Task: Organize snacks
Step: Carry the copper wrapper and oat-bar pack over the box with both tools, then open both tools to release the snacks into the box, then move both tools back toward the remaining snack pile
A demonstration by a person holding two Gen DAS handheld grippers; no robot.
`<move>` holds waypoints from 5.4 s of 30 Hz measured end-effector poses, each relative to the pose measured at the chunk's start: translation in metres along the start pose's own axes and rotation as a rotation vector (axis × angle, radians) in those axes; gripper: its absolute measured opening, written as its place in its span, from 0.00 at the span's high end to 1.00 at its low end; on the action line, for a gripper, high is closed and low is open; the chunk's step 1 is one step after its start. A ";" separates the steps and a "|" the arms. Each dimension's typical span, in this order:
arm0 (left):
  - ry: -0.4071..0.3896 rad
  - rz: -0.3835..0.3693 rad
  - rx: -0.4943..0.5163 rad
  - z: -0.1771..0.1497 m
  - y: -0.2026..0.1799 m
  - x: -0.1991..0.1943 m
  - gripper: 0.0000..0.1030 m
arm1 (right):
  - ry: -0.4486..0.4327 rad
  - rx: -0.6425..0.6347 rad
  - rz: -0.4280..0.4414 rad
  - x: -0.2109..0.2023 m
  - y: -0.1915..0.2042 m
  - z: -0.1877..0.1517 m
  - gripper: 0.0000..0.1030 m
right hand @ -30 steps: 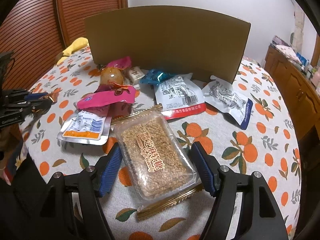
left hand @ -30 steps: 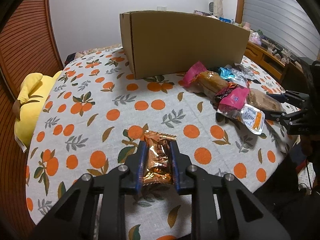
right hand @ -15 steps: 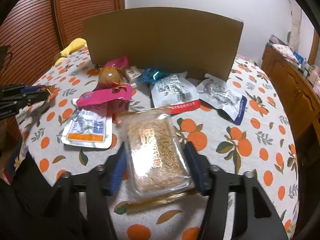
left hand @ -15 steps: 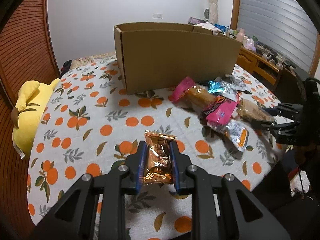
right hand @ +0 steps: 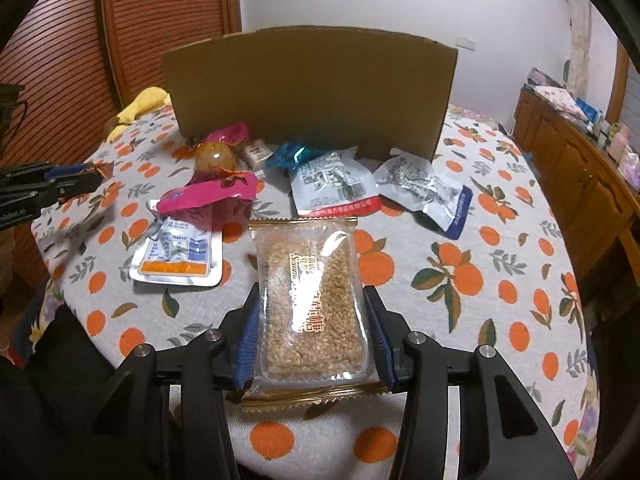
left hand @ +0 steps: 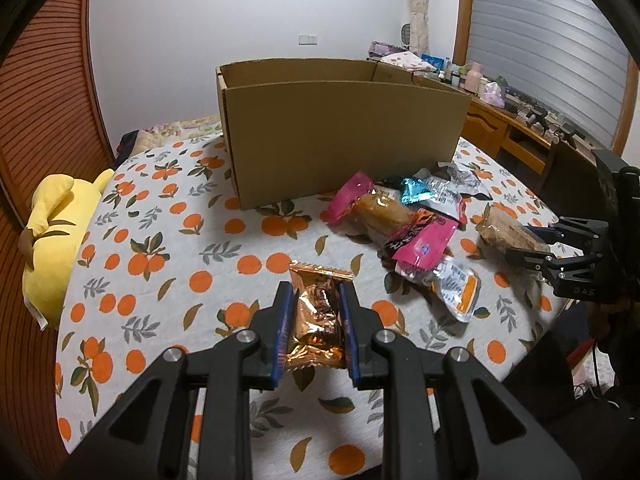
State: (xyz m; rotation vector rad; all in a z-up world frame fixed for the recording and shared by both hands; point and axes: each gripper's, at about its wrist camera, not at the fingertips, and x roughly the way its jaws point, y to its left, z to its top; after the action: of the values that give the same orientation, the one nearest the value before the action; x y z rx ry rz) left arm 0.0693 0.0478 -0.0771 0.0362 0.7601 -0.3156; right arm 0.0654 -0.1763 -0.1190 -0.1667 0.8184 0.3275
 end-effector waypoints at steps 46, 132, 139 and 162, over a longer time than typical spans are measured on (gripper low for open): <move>-0.171 0.007 0.052 0.139 -0.006 0.000 0.79 | -0.202 -0.064 0.036 -0.039 -0.019 0.095 0.53; -0.150 -0.035 0.039 0.158 -0.004 0.022 0.32 | -0.164 -0.033 0.085 -0.007 -0.031 0.163 0.36; -0.107 -0.066 0.039 0.128 -0.020 0.030 0.32 | -0.129 0.025 0.024 -0.012 -0.054 0.127 0.35; 0.085 -0.067 -0.018 0.081 -0.036 0.096 0.32 | 0.100 0.095 0.084 0.077 -0.094 0.091 0.36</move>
State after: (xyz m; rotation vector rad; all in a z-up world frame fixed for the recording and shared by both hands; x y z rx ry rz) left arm 0.1784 -0.0243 -0.0809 0.0074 0.8494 -0.3729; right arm 0.2096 -0.2232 -0.1125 -0.0606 0.9393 0.3610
